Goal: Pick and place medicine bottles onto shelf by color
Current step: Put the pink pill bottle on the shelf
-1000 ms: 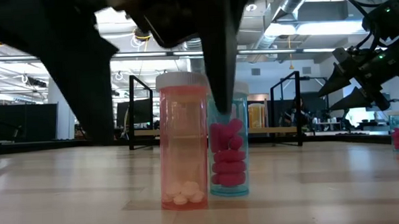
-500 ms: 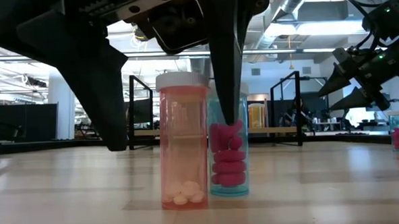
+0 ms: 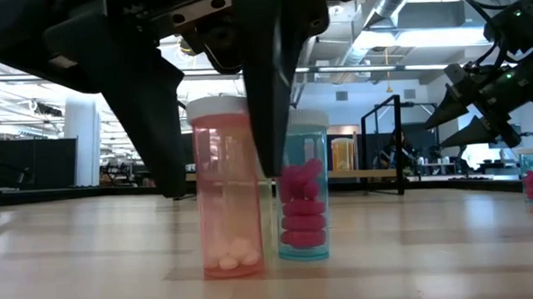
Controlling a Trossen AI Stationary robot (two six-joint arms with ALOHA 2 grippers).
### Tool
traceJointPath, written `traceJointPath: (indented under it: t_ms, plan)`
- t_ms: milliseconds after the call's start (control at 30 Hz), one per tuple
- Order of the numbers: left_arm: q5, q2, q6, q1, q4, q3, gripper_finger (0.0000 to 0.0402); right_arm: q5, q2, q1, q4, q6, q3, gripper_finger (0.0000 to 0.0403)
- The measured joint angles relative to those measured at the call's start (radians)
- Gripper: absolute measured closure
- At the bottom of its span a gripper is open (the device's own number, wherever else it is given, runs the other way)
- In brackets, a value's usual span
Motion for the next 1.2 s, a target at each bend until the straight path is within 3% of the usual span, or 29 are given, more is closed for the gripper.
traceJointPath:
  t_ms: [333, 833, 1200]
  plan:
    - [0.012, -0.001, 0.002, 0.0, -0.012, 0.0, 0.0276, 0.0, 0.0, 0.0, 0.0, 0.0, 0.0, 0.0097]
    - [0.053, -0.002, 0.003, 0.0, -0.055, 0.0, 0.0301, 0.0, 0.0, 0.0, 0.0, 0.0, 0.0, 0.0097]
    - [0.141, -0.003, 0.123, 0.017, -0.166, 0.006, 0.0303, 0.0, 0.0, 0.0, 0.0, 0.0, 0.0, 0.0097]
